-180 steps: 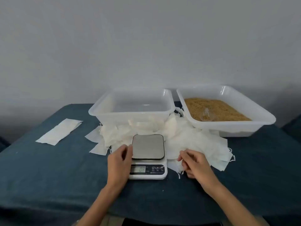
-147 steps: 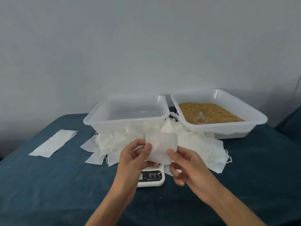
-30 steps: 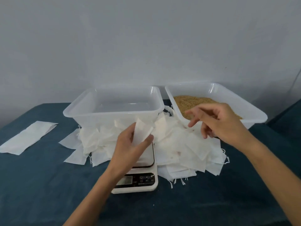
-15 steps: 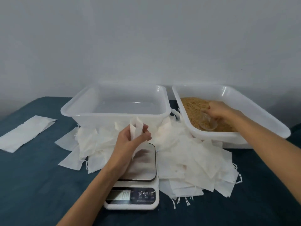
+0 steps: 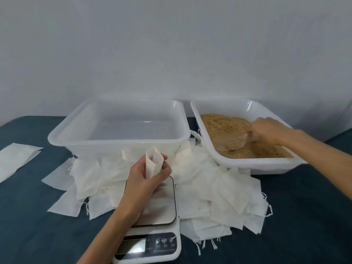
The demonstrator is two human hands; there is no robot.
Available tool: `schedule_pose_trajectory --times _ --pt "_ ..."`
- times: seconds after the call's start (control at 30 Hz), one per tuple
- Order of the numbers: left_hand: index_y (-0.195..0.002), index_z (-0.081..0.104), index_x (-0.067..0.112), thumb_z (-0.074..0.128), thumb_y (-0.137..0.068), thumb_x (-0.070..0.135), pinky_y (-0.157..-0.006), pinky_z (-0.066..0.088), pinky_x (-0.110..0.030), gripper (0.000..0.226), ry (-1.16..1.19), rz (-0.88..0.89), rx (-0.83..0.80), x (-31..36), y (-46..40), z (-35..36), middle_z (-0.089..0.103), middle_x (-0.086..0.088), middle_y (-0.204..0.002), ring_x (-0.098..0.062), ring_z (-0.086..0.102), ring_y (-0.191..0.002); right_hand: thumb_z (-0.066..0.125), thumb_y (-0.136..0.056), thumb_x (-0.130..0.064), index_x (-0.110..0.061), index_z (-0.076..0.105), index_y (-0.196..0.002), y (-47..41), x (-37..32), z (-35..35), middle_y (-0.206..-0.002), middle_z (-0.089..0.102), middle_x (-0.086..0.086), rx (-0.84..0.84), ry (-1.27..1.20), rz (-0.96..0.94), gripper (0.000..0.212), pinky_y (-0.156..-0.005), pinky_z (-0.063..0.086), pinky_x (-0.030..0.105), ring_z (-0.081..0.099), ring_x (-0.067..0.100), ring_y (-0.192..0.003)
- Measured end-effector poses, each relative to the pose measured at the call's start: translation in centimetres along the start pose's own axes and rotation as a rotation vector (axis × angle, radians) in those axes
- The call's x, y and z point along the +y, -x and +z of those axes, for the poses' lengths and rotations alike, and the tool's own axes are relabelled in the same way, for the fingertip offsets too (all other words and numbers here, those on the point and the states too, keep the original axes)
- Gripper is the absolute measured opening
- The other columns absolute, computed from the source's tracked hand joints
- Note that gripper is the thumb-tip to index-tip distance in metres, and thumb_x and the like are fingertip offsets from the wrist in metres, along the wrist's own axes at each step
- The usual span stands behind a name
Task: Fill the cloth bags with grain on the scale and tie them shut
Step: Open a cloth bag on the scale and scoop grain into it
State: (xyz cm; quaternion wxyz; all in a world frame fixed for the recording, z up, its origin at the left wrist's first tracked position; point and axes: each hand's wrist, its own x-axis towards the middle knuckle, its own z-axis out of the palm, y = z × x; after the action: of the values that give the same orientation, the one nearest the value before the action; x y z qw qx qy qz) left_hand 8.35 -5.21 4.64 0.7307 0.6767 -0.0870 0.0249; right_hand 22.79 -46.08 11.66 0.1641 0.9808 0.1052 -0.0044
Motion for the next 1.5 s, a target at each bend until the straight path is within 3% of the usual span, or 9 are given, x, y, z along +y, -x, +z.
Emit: schedule_pose_trajectory --times 0.23,0.3,0.43,0.63,0.83,1.03,1.27,1.37,1.5 --pt "-0.111 0.069 0.020 0.077 -0.081 0.028 -0.070 0.055 -0.029 0.032 -0.005 0.000 -0.089 0.7 -0.4 0.8 0.071 -0.003 -0.092 -0.014 0.064 -0.081 0.069 -0.094 -0.030 -0.033 0.061 -0.133 4.0 1.3 0.8 -0.099 0.067 -0.007 0.105 0.100 0.124 0.040 -0.056 0.037 0.021 0.057 0.010 -0.073" --pt "-0.111 0.069 0.021 0.077 -0.082 0.028 -0.068 0.054 -0.029 0.031 -0.016 0.018 -0.098 0.7 -0.4 0.8 0.071 -0.001 -0.091 -0.013 0.064 -0.080 0.071 -0.091 -0.018 -0.037 0.057 -0.137 4.3 1.8 0.6 -0.103 0.066 -0.006 0.154 0.199 0.152 0.051 -0.069 0.046 0.027 0.060 0.014 -0.079" --pt "-0.106 0.070 0.030 0.078 -0.079 0.031 -0.067 0.057 -0.021 0.028 -0.059 0.052 -0.077 0.7 -0.3 1.1 0.074 0.004 -0.090 -0.008 0.068 -0.082 0.074 -0.088 -0.017 -0.037 0.063 -0.129 4.7 3.1 -0.3 -0.113 0.067 -0.008 0.205 0.293 0.162 0.047 -0.093 0.047 0.039 0.063 0.019 -0.099" --pt "-0.104 0.070 0.032 0.079 -0.073 0.049 -0.073 0.054 -0.017 0.037 -0.107 0.110 -0.048 0.6 -0.2 0.9 0.075 0.004 -0.092 -0.006 0.070 -0.081 0.076 -0.084 -0.013 -0.032 0.070 -0.122 4.1 0.7 0.7 -0.098 0.076 -0.009 0.201 -0.092 0.047 0.043 -0.086 0.055 0.033 0.069 0.007 -0.080" --pt "-0.102 0.070 0.033 0.079 -0.074 0.052 -0.071 0.055 -0.019 0.035 -0.131 0.133 0.003 0.4 -0.3 0.4 0.074 0.005 -0.097 -0.005 0.068 -0.082 0.069 -0.089 0.001 -0.025 0.070 -0.126 4.8 2.4 3.0 -0.121 0.072 -0.004 0.127 -0.369 0.104 0.045 -0.092 0.052 0.029 0.066 0.010 -0.107" --pt "-0.107 0.066 0.021 0.079 -0.086 0.039 -0.075 0.053 -0.021 0.030 -0.148 0.196 -0.045 0.6 -1.0 1.0 0.071 -0.002 -0.092 -0.012 0.064 -0.081 0.079 -0.083 -0.004 -0.021 0.074 -0.112 5.4 2.4 3.2 -0.091 0.068 -0.028 0.125 -0.703 0.126 0.034 -0.093 0.049 0.021 0.063 -0.016 -0.091" --pt "-0.108 0.068 0.021 0.075 -0.084 0.036 -0.074 0.049 -0.012 0.029 -0.184 0.200 -0.044 0.3 -0.9 1.5 0.070 -0.001 -0.089 -0.013 0.065 -0.083 0.075 -0.087 -0.006 -0.021 0.064 -0.102 6.7 2.2 1.5 -0.109 0.073 -0.005 0.123 -0.795 0.172 0.024 -0.092 0.048 0.029 0.065 0.013 -0.111" --pt "-0.116 0.067 0.025 0.073 -0.086 0.030 -0.074 0.052 -0.017 0.031 -0.181 0.206 -0.089 0.2 -0.7 1.7 0.069 0.000 -0.089 -0.012 0.063 -0.083 0.074 -0.088 -0.008 -0.016 0.066 -0.109 7.6 1.4 0.0 -0.117 0.070 -0.001 0.150 -0.800 0.179 0.024 -0.108 0.044 0.043 0.061 0.017 -0.117" --pt "-0.111 0.070 0.021 0.077 -0.091 0.017 -0.077 0.058 -0.040 0.021 -0.176 0.181 -0.123 0.7 -0.4 1.8 0.070 0.000 -0.093 -0.012 0.066 -0.086 0.074 -0.089 -0.010 -0.020 0.069 -0.109 8.9 -1.4 -2.5 -0.119 0.069 -0.007 0.234 -0.845 0.081 0.023 -0.109 0.042 0.036 0.061 0.012 -0.118"
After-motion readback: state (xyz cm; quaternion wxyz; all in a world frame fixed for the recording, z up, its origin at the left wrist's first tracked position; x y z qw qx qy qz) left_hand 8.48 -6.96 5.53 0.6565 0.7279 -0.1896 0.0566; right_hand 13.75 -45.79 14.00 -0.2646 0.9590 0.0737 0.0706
